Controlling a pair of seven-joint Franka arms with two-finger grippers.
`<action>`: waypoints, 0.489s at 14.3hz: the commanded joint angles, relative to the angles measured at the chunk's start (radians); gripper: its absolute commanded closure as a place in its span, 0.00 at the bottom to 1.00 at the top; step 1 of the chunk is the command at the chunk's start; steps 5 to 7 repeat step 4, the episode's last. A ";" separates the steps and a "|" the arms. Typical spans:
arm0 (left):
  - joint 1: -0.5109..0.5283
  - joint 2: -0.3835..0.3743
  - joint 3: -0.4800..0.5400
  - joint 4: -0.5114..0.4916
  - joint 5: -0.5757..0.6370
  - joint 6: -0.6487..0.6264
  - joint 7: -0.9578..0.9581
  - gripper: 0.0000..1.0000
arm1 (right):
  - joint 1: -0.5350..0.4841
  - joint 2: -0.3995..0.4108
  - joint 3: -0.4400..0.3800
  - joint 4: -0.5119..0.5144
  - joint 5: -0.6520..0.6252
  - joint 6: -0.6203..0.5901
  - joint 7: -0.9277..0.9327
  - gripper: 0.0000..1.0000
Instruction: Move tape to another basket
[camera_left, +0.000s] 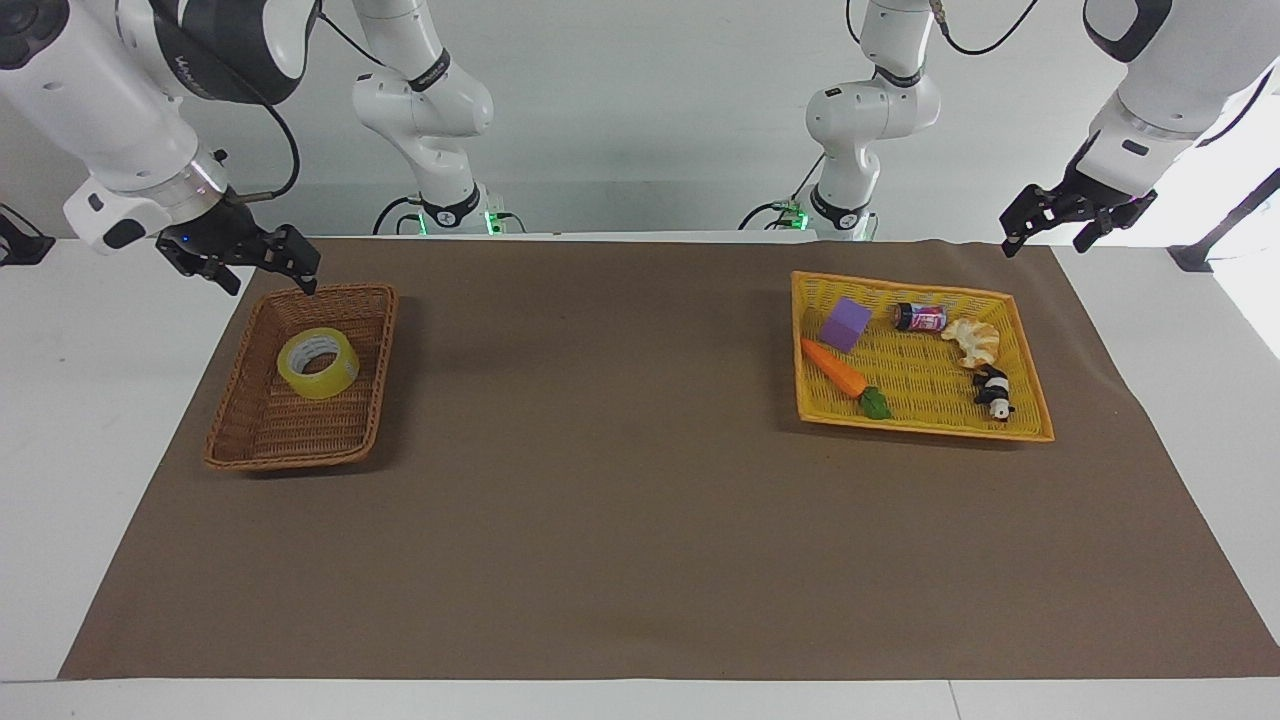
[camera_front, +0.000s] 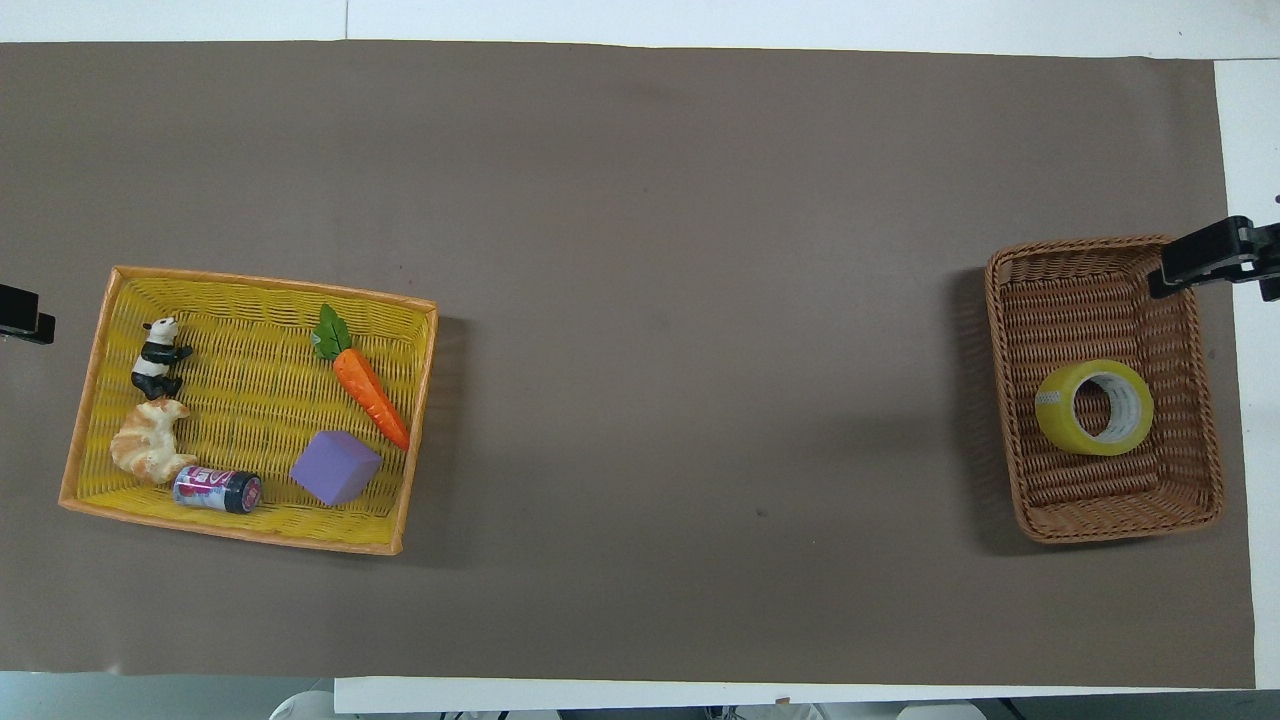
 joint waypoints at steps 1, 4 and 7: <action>-0.005 -0.015 0.004 -0.009 0.021 -0.011 0.006 0.00 | 0.004 0.008 0.006 0.027 -0.016 -0.023 0.016 0.00; -0.005 -0.015 0.004 -0.009 0.021 -0.011 0.006 0.00 | 0.007 0.002 0.001 0.021 -0.016 -0.024 0.016 0.00; -0.005 -0.015 0.004 -0.009 0.021 -0.011 0.006 0.00 | 0.007 0.002 0.001 0.021 -0.016 -0.024 0.016 0.00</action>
